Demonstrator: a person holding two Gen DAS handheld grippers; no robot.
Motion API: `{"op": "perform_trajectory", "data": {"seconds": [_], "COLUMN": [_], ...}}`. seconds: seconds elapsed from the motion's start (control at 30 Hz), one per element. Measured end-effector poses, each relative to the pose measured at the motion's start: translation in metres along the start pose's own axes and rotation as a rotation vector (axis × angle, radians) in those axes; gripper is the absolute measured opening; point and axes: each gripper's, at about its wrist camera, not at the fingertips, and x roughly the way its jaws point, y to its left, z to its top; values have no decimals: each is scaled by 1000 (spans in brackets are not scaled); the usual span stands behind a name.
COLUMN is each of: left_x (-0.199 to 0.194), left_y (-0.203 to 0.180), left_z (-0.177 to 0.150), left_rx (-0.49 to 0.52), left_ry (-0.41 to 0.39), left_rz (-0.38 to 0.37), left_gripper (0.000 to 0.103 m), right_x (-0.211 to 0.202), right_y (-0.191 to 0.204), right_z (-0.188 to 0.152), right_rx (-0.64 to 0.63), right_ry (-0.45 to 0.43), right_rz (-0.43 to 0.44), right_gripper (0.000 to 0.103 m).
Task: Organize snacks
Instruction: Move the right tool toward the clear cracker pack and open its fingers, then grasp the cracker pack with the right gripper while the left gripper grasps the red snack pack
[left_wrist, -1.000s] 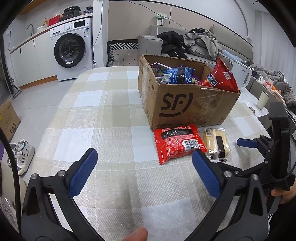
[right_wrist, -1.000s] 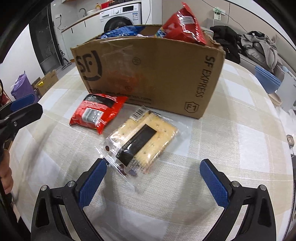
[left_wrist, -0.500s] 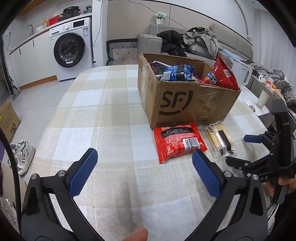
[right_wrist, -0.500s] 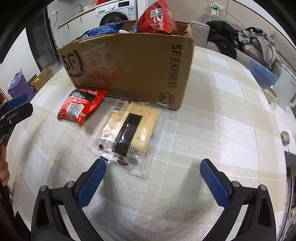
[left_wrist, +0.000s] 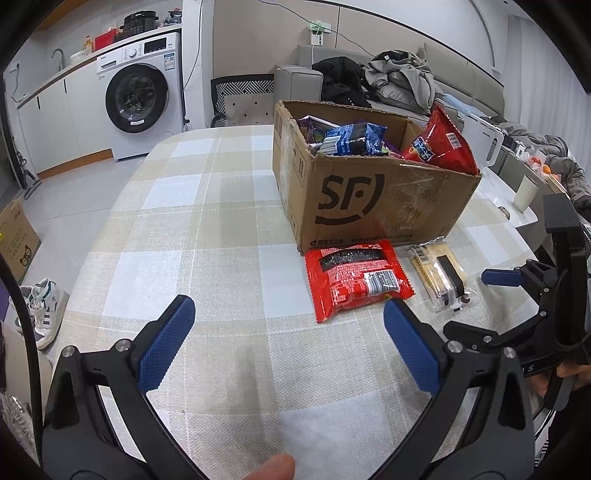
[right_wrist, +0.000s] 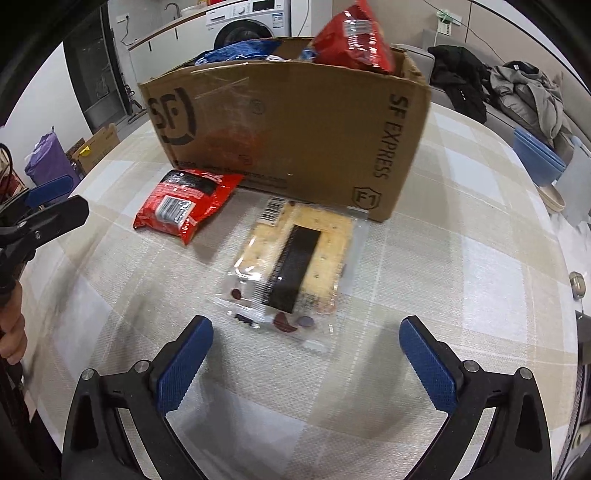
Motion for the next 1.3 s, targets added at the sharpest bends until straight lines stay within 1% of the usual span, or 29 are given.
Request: {"op": "perform_trajectory", "data": {"seconds": [0.13, 0.33, 0.5, 0.67, 0.8, 0.97, 1.1, 1.13, 1.17, 1.2, 1.27, 1.3], "left_x": [1, 1, 2, 2, 3, 6, 7, 7, 7, 7, 9, 9], "left_y": [1, 1, 3, 3, 2, 0, -1, -2, -2, -2, -3, -4], "left_z": [0, 0, 0, 0, -1, -2, -3, -3, -3, -4, -4, -5], "left_rx": [-2, -4, -9, -9, -9, -3, 1, 1, 1, 2, 4, 6], "left_ry": [1, -3, -3, -1, 4, 12, 15, 16, 16, 17, 19, 20], "left_rz": [0, 3, 6, 4, 5, 5, 5, 5, 5, 6, 5, 6], "left_gripper": [102, 102, 102, 102, 102, 102, 102, 102, 102, 102, 102, 102], "right_x": [2, 7, 10, 7, 9, 10, 8, 6, 4, 2, -2, -4], "right_y": [11, 15, 7, -2, -2, -5, -8, -9, -10, -11, -14, -15], "right_z": [2, 11, 17, 15, 16, 18, 16, 14, 11, 9, 8, 6], "right_rx": [0, 68, 95, 94, 95, 101, 90, 88, 87, 87, 86, 88], "right_ry": [-14, -40, -32, -32, -32, -41, -56, -60, -68, -75, -89, -97], "right_rz": [-1, -46, -62, -62, -64, -70, -59, -55, -54, -55, -54, -55], "right_gripper": [103, 103, 102, 102, 102, 102, 101, 98, 91, 87, 66, 60]}}
